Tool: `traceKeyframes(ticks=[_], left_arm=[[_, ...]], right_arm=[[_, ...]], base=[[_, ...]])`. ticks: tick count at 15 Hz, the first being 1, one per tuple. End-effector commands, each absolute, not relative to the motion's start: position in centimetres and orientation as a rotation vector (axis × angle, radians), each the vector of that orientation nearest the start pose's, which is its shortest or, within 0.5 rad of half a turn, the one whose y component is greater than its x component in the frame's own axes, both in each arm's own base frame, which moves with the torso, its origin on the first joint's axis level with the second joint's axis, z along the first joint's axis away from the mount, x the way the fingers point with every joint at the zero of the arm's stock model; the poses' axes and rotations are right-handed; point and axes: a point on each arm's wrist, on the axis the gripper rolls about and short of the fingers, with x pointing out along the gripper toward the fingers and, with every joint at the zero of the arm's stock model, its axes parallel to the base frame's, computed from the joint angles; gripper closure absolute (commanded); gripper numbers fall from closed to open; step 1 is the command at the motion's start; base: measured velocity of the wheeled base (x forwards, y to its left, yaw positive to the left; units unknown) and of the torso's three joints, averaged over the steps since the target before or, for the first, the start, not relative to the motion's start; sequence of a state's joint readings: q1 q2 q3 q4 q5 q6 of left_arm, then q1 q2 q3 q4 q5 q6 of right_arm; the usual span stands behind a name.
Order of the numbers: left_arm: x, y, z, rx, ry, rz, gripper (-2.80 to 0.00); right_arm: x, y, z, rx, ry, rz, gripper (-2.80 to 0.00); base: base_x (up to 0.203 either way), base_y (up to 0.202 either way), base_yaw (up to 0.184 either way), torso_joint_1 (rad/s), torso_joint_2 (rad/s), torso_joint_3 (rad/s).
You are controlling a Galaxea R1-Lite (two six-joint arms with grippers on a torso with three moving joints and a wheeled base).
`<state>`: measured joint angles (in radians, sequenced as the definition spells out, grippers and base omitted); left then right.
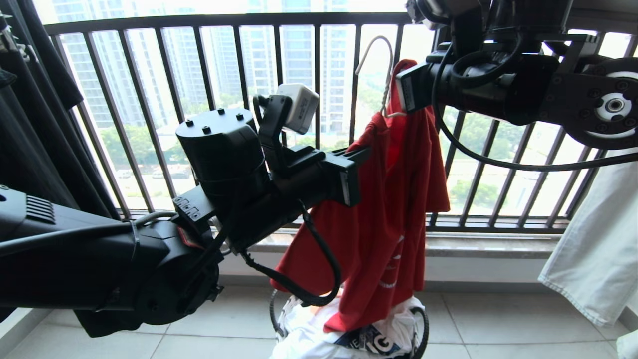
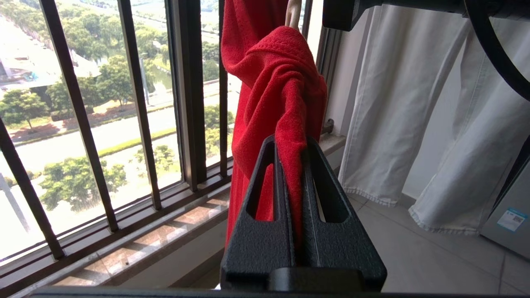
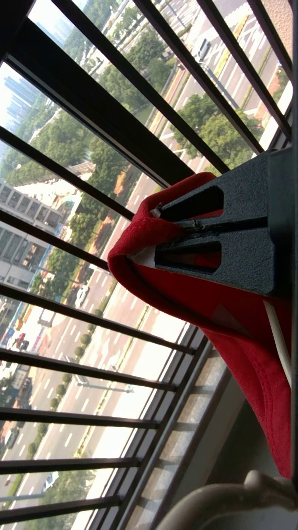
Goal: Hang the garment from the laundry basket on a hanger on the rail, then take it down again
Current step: Hang the clothes on the clothes rack
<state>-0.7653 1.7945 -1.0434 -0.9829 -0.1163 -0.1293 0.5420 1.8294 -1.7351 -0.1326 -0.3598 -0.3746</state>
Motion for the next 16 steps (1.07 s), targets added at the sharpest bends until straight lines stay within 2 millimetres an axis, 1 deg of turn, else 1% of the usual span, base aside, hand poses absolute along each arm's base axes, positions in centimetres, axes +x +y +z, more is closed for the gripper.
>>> traceKeyframes(ticks=[1,5,9,11,14,16], left_arm=[[25.3,-24.7,24.6,-0.208,-0.197,-0.877,0.0],[26.0,-26.1,23.6,-0.19,-0.222,-0.82,0.0],[26.2,-26.3,23.7,-0.194,-0.228,-0.815,0.0],[26.4,-26.4,24.2,-0.211,-0.245,-0.767,0.0],[26.5,-26.4,24.5,-0.221,-0.262,-0.757,0.0],[26.7,-26.5,24.6,-0.246,-0.318,-0.751,0.0]], right_arm=[[30.8,18.4,35.3,-0.366,-0.074,0.189,0.0],[30.3,19.1,35.5,-0.373,-0.085,0.21,0.0],[29.8,20.0,35.4,-0.381,-0.085,0.226,0.0],[29.9,20.0,35.2,-0.388,-0.077,0.219,0.0],[29.9,20.1,35.1,-0.389,-0.075,0.218,0.0],[29.8,20.0,35.2,-0.387,-0.078,0.217,0.0]], base=[[0.0,0.0,0.0,0.0,0.0,0.0],[0.0,0.0,0.0,0.0,0.0,0.0],[0.0,0.0,0.0,0.0,0.0,0.0],[0.0,0.0,0.0,0.0,0.0,0.0],[0.0,0.0,0.0,0.0,0.0,0.0],[0.0,0.0,0.0,0.0,0.0,0.0]])
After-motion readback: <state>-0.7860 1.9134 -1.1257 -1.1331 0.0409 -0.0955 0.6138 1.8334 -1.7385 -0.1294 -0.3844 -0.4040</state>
